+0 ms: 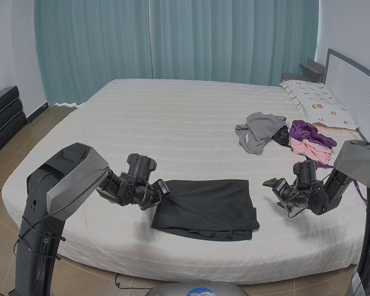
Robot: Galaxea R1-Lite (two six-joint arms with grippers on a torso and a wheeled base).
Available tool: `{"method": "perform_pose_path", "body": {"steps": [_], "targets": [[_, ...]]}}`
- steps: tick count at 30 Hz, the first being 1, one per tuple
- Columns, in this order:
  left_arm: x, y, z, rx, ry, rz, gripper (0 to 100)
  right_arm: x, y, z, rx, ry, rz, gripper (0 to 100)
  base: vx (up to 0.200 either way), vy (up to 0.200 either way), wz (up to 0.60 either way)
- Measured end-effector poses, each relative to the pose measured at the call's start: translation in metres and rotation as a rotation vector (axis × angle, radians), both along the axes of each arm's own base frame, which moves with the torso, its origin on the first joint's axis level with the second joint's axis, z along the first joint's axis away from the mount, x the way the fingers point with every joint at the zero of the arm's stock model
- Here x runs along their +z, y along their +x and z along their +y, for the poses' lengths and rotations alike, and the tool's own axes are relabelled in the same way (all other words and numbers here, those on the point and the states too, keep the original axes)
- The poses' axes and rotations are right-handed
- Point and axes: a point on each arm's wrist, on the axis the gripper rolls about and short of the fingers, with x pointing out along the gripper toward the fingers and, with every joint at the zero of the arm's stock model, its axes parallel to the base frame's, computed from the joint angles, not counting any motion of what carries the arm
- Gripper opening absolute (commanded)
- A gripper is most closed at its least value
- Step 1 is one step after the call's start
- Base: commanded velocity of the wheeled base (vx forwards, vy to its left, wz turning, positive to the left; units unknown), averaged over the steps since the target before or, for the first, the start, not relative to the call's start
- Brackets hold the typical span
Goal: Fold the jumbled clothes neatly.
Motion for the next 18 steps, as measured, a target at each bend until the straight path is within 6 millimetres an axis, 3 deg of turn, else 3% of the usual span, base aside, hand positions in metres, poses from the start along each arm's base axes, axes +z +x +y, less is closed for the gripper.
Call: {"method": "perform_pose_path", "body": {"steps": [18], "targets": [[0.014, -0.001, 0.011, 0.062, -0.039, 0.008, 0, 0.0, 0.0, 0.0, 0.0, 0.001, 0.002, 100, 0.0, 0.2, 0.0]]}}
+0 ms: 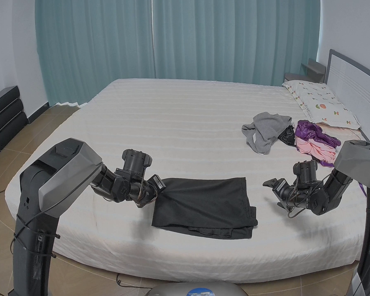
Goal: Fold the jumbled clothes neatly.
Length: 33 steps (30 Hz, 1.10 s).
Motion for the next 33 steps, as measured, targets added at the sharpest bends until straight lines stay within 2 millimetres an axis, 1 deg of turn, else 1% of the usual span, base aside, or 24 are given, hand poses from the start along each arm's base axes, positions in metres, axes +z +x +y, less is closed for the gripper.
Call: {"method": "perform_pose_path", "body": {"steps": [10, 17, 33], "targets": [[0.004, -0.01, 0.006, 0.009, 0.017, 0.039, 0, -0.001, -0.001, 0.0, -0.001, -0.001, 0.004, 100, 0.0, 0.2, 0.0], [0.009, -0.008, 0.01, 0.017, 0.015, 0.028, 0, -0.001, -0.001, 0.0, 0.001, -0.001, 0.006, 100, 0.0, 0.2, 0.0], [0.011, -0.004, 0.017, 0.028, 0.005, 0.019, 0, -0.002, -0.002, 0.0, 0.002, -0.002, 0.008, 100, 0.0, 0.2, 0.0]]}}
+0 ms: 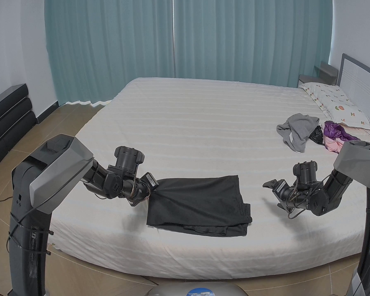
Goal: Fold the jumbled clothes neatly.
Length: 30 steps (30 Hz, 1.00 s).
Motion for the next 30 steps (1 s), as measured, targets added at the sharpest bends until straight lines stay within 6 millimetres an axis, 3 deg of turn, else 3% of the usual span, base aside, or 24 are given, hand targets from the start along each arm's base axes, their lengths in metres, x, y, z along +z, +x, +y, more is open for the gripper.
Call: {"method": "perform_pose_path", "body": {"steps": [14, 15, 30], "targets": [[-0.002, -0.003, -0.006, -0.016, -0.007, 0.004, 0, -0.001, -0.002, 0.008, 0.022, -0.001, 0.004, 100, 0.0, 0.014, 0.0], [-0.002, -0.003, -0.006, -0.016, -0.006, 0.005, 100, -0.001, -0.002, 0.008, 0.023, -0.001, 0.004, 100, 0.0, 0.0, 0.0], [-0.001, -0.004, -0.007, -0.017, -0.009, 0.013, 100, -0.002, -0.002, 0.01, 0.028, -0.002, 0.007, 100, 0.0, 0.0, 0.0]]}}
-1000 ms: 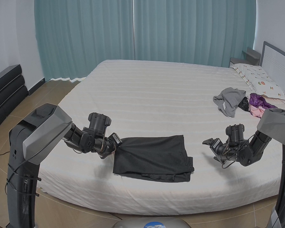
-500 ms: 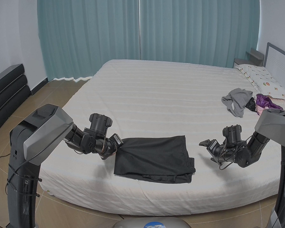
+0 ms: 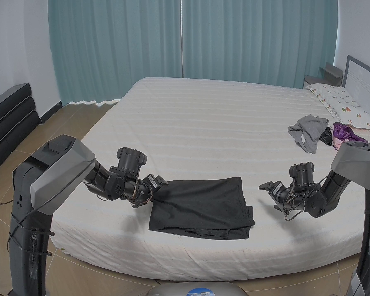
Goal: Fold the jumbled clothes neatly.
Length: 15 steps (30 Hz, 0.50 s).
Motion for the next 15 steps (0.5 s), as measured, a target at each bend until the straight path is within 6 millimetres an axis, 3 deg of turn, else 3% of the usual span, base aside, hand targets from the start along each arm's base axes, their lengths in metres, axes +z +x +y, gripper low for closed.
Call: {"method": "perform_pose_path", "body": {"steps": [6, 10, 15], "targets": [[0.005, 0.0, 0.006, 0.049, -0.031, 0.011, 100, -0.001, -0.001, 0.001, 0.013, -0.013, 0.001, 100, 0.0, 0.0, 0.0], [0.019, 0.002, 0.02, 0.133, -0.083, 0.018, 100, -0.004, -0.001, 0.002, 0.03, -0.03, 0.003, 100, 0.0, 0.0, 0.0], [0.038, -0.014, 0.039, 0.195, -0.1, 0.034, 100, -0.006, -0.001, 0.004, 0.037, -0.036, 0.005, 100, 0.0, 0.0, 0.0]]}}
